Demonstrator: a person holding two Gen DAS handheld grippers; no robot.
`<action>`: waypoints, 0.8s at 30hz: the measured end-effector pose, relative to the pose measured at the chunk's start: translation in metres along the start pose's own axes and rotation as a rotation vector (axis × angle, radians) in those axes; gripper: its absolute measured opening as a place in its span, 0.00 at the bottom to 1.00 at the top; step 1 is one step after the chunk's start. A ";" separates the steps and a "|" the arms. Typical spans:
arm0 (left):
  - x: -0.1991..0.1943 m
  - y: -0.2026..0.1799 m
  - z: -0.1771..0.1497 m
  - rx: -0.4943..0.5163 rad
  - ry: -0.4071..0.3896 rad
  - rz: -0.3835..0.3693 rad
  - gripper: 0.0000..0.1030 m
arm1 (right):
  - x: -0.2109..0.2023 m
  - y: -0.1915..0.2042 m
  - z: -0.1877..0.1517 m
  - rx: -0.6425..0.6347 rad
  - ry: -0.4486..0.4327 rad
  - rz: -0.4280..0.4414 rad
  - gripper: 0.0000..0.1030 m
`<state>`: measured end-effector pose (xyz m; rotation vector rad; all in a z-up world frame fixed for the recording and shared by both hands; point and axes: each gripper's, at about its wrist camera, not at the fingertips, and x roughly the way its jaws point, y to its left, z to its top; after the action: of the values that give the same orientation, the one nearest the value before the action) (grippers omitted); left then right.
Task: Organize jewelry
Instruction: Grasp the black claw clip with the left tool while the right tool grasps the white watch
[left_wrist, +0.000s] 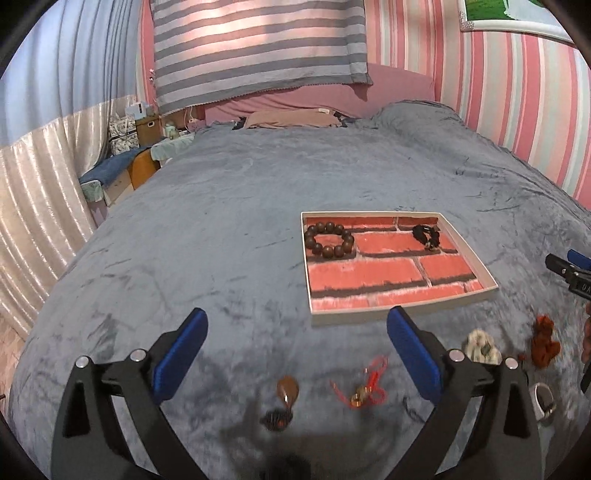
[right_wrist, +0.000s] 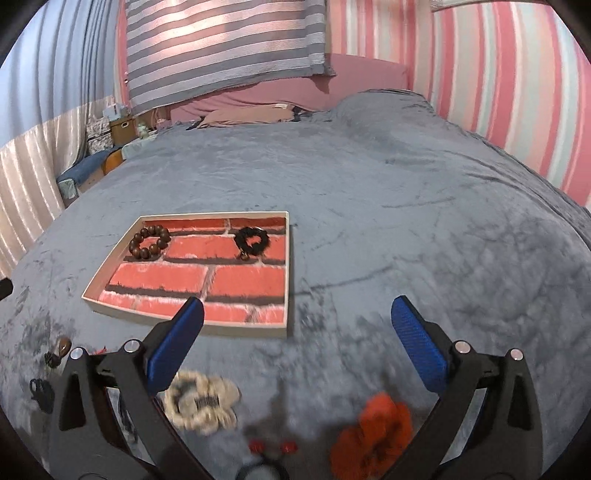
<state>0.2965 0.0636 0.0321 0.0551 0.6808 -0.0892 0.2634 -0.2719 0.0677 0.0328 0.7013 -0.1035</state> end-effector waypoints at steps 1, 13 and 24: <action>-0.004 0.000 -0.004 -0.004 -0.001 0.000 0.93 | -0.006 -0.003 -0.005 0.007 -0.001 0.002 0.96; -0.035 -0.008 -0.062 -0.043 0.040 -0.028 0.93 | -0.046 -0.017 -0.066 0.001 0.024 -0.032 0.96; -0.030 0.003 -0.106 -0.060 0.096 -0.005 0.93 | -0.053 -0.029 -0.117 -0.029 0.102 -0.067 0.87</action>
<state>0.2077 0.0768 -0.0312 0.0003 0.7795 -0.0714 0.1452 -0.2884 0.0127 -0.0135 0.8062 -0.1562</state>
